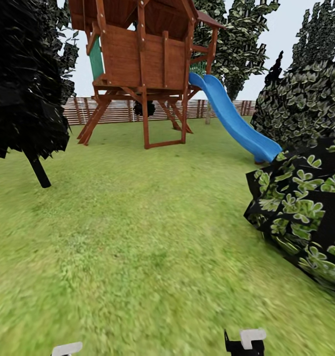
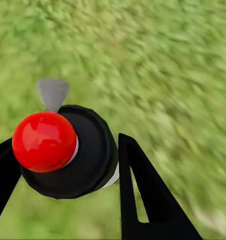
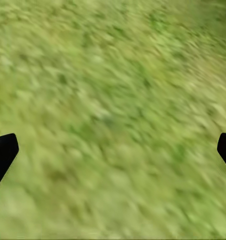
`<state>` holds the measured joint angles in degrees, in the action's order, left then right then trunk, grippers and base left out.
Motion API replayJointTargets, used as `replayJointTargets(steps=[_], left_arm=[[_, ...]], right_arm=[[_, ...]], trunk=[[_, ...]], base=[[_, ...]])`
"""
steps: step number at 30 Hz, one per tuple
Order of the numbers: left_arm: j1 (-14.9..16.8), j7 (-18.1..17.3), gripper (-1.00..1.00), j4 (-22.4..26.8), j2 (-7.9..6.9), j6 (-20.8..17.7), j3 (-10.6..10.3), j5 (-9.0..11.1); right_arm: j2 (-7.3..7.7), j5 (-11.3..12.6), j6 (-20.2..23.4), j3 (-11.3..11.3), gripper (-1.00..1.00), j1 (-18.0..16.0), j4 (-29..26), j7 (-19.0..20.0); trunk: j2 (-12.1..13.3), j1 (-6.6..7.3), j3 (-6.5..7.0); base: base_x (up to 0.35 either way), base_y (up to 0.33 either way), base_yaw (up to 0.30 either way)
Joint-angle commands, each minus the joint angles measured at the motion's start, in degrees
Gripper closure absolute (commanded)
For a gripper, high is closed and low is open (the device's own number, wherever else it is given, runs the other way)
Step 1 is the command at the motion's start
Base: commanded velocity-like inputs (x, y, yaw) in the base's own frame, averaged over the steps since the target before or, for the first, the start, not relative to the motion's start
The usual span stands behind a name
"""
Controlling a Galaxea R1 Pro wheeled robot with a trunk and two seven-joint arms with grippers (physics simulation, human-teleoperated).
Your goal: Pick up the pesticide atomizer in the garden and spray insectifuge to fully cover both potted plants in the garden.
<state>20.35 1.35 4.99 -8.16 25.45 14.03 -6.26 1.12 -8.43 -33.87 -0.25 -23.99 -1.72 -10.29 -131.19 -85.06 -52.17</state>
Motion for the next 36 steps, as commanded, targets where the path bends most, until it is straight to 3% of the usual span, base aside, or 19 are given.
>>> replayJointTargets(steps=[1,14,24,36], left_arm=[[0.04,0.14,1.00,-0.06,0.00,0.21,0.39,-0.60],[0.05,0.14,1.00,-0.06,-0.01,0.21,0.39,-0.69],[0.04,0.14,1.00,0.02,-0.01,0.19,0.39,-0.52],[0.05,0.14,1.00,0.02,-0.01,0.21,0.39,-0.77]], right_arm=[[0.01,-0.58,-0.07,-0.06,-1.00,-0.04,0.05,-0.51],[-0.15,-0.36,-0.15,-0.10,-1.00,-0.08,0.05,-0.48],[-0.22,-0.36,-0.15,-0.13,-1.00,-0.07,-0.03,-0.52],[-0.04,-0.74,-0.16,0.08,-1.00,-0.05,0.05,-0.26]], trunk=[[-0.02,-0.02,-0.05],[-0.02,-0.02,-0.05],[-0.02,-0.02,-0.05],[-0.02,-0.02,-0.05]], base=[[0.338,0.000,0.000],[0.338,0.000,-0.003],[0.339,0.000,-0.218],[0.339,0.000,-0.018]])
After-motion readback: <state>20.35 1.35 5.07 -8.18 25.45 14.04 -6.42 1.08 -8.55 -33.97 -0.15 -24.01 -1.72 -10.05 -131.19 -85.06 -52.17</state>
